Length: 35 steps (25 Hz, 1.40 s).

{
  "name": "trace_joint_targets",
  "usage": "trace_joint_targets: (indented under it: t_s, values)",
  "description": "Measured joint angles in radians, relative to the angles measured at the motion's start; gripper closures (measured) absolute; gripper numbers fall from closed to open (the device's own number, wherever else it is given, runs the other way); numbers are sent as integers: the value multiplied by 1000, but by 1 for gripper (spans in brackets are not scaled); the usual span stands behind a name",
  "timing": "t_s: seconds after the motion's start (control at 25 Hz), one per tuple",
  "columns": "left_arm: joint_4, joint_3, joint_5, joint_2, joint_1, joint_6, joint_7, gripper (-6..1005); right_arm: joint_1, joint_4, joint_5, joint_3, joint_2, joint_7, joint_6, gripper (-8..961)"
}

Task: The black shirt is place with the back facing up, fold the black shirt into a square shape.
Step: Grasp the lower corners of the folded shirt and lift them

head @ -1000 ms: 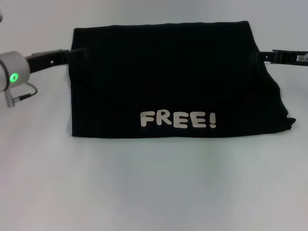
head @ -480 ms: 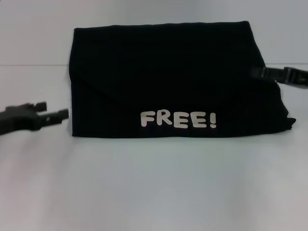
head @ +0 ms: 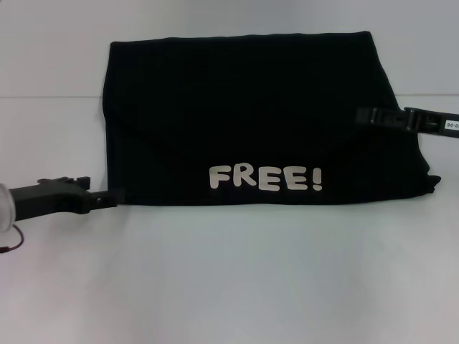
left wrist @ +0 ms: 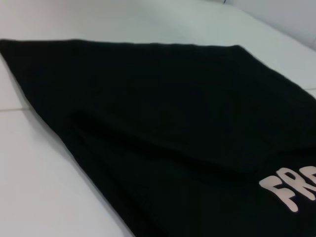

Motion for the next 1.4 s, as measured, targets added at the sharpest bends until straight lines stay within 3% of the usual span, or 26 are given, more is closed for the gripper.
trace_joint_targets:
  t_s: [0.44, 0.72, 1.4]
  values:
    - [-46, 69, 1, 3, -37, -74, -196, 105, 12, -5, 1, 0, -6, 5, -1, 246]
    - [-91, 72, 1, 1, -53, -143, -192, 111, 15, -6, 0, 0, -9, 4, -1, 246]
    - [-87, 148, 10, -1, -57, -130, -183, 170, 11, -6, 0, 0, -11, 5, 3, 246]
